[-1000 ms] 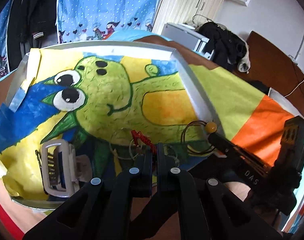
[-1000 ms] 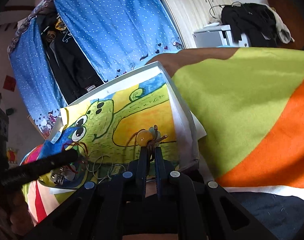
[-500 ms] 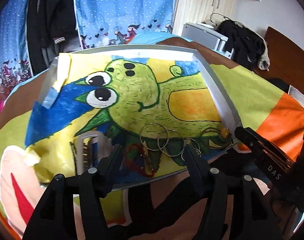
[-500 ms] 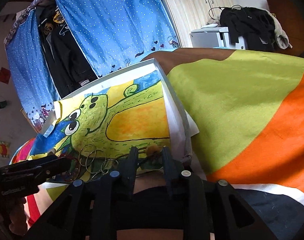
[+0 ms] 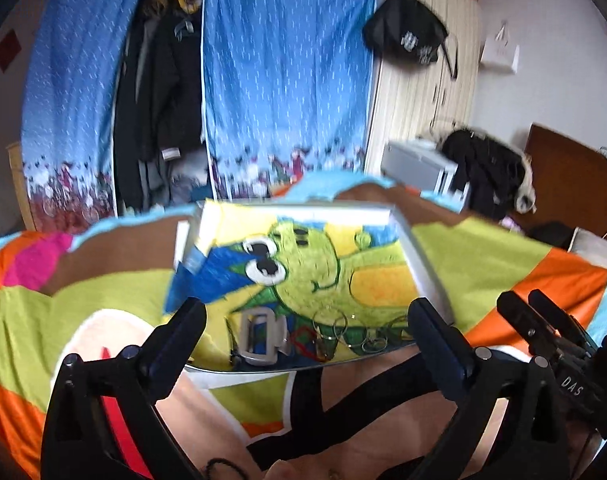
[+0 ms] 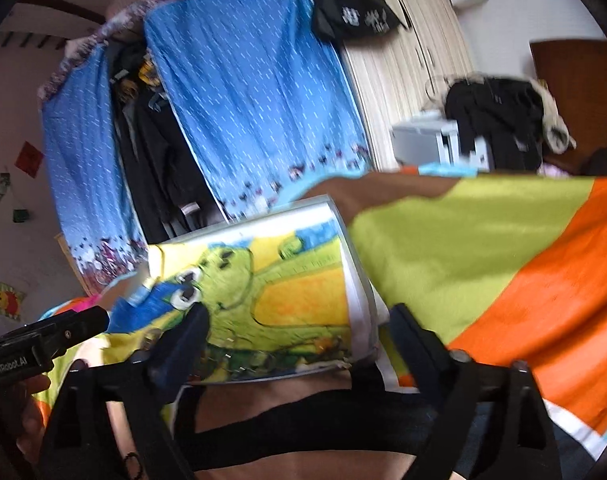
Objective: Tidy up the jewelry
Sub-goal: 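Open both tools over the silver tray to drop the bracelets, then move both open tools back over the remaining jewelry on the bedspread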
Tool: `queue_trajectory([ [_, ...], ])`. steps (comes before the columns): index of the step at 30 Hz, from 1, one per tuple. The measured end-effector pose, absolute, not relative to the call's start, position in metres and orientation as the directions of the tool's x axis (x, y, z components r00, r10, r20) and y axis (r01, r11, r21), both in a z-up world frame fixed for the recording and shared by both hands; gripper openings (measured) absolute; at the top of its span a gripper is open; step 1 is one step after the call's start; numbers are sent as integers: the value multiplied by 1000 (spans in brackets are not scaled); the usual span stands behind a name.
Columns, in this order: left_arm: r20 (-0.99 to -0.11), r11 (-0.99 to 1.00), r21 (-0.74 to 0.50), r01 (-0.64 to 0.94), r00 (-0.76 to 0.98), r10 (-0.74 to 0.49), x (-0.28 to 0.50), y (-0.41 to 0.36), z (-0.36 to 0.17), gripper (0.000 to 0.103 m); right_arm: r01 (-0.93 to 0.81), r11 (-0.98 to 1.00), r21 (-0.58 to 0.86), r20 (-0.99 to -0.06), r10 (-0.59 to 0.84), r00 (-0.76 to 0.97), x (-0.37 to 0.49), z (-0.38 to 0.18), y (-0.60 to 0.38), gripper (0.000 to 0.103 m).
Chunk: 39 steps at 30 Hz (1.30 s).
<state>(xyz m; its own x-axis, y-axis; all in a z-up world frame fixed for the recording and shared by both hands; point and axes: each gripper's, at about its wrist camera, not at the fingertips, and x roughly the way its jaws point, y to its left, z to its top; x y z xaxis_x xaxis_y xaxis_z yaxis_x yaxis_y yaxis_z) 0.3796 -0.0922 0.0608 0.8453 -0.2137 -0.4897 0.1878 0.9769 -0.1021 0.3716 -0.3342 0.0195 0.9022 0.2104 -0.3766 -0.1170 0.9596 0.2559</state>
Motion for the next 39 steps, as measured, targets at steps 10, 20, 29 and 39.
queue_trajectory([
  [10,-381,988,-66,136,912,-151,293,-60,99,101,-212,966,151,-260,245,934,311,46,-308,103],
  [20,-331,995,-36,91,939,-97,209,-31,96,101,-258,961,100,-185,273,944,229,53,-287,103],
  [29,-371,997,-57,56,926,-74,157,0,63,101,-268,958,102,-172,283,944,169,47,-274,103],
  [39,-521,993,-110,31,850,-84,142,34,21,101,-233,966,112,-276,256,927,136,30,-266,103],
])
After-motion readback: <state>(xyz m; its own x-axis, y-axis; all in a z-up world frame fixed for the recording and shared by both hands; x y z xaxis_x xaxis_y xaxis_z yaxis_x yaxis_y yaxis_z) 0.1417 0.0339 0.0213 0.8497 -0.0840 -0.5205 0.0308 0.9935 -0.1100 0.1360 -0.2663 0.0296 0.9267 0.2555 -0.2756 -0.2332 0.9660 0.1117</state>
